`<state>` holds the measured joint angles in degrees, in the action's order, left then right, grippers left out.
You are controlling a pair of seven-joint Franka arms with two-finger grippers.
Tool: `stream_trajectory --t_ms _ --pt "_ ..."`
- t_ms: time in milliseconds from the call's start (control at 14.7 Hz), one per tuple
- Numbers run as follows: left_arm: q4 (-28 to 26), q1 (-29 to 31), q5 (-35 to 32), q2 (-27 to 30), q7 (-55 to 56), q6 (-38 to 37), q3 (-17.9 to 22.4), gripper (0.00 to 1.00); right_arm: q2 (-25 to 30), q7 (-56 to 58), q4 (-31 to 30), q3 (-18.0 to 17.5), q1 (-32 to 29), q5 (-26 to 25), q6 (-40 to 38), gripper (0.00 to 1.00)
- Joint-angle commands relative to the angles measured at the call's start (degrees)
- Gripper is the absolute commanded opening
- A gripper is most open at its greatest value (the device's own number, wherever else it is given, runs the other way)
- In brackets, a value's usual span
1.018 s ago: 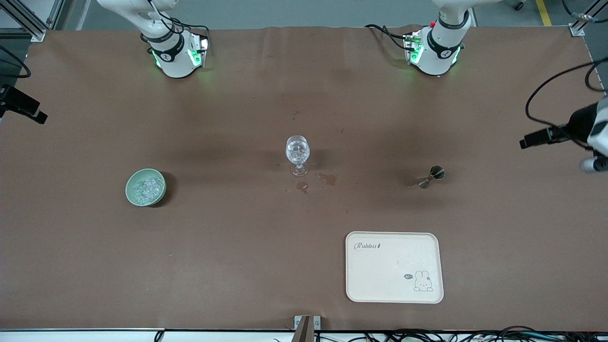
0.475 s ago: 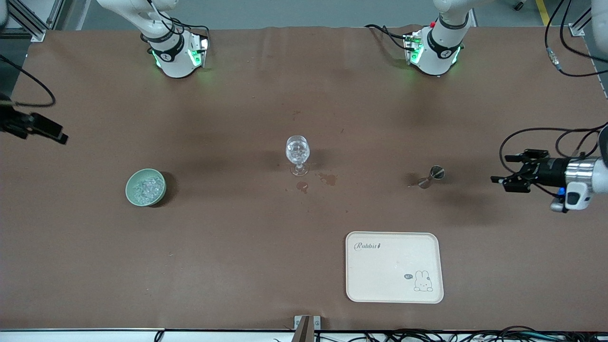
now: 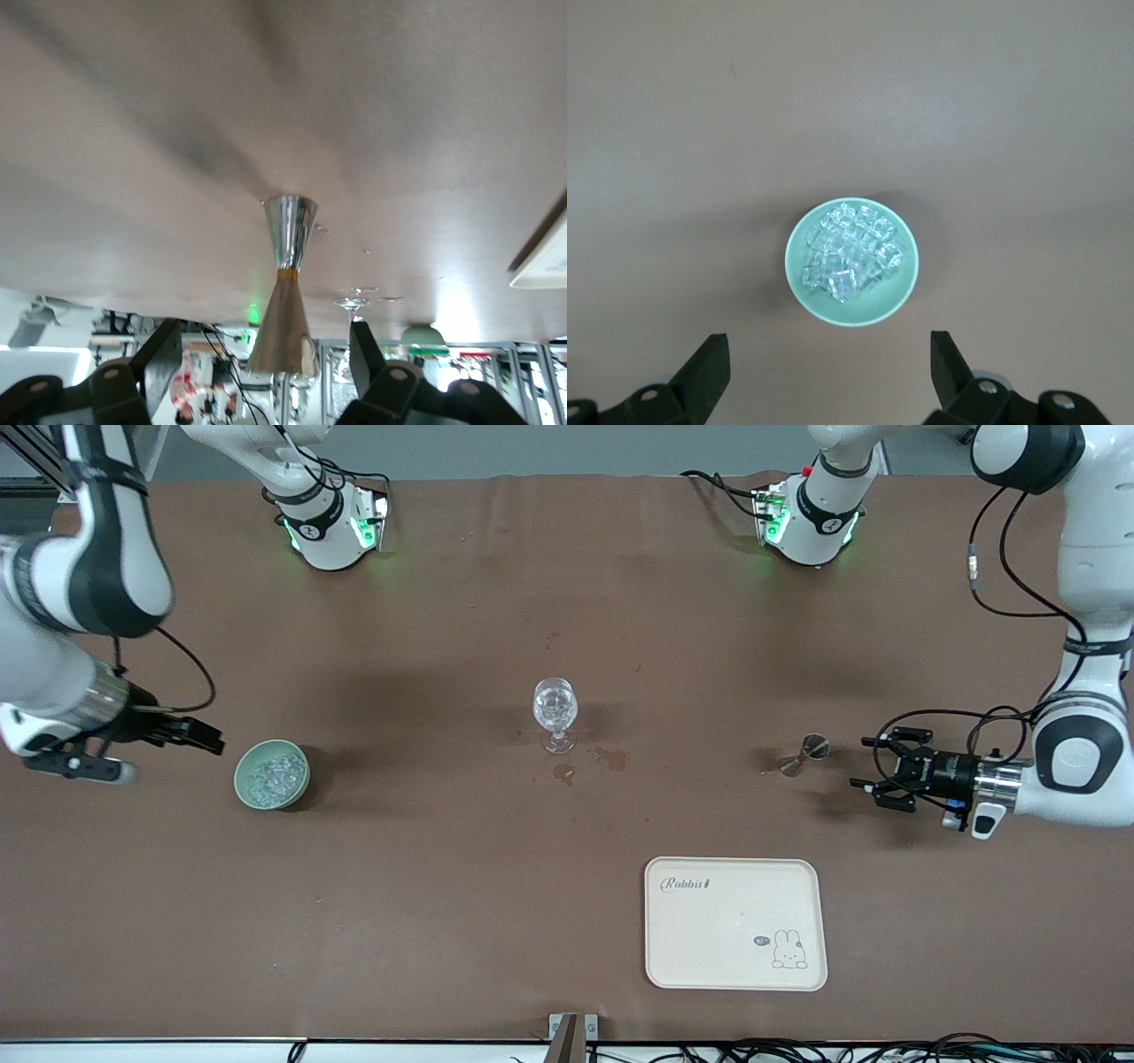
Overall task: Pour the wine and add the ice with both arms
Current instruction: 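Grasp the jigger with the left gripper while the right gripper lowers into ice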
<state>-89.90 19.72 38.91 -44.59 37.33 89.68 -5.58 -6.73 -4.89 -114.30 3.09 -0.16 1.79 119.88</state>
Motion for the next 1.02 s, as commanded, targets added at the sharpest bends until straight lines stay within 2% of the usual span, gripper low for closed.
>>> stream_trajectory --t_ms 0,271,543,679,950 --pt "0.79 -0.47 3.18 -2.69 1.17 0.41 -0.31 0.82 -1.52 0.76 -6.44 -0.10 0.51 0.75 7.71 1.00" --pt "-0.01 -1.35 4.07 -3.92 0.29 0.85 -0.66 0.81 -5.82 3.04 -11.81 -0.10 0.86 0.58 19.32 1.00" --pt "-0.62 -2.32 4.77 -4.36 -0.76 1.55 -0.83 0.78 -8.21 3.04 -14.45 -0.10 1.13 0.58 24.26 0.96" --pt "-0.89 -2.67 4.86 -4.45 -1.81 1.55 -0.92 0.76 -8.47 3.13 -15.51 -0.10 1.82 0.49 25.49 0.89" --pt "-0.97 -2.67 5.82 -5.24 -4.19 1.64 -0.92 0.71 -9.70 3.22 -15.60 -0.10 1.83 0.14 27.16 0.61"
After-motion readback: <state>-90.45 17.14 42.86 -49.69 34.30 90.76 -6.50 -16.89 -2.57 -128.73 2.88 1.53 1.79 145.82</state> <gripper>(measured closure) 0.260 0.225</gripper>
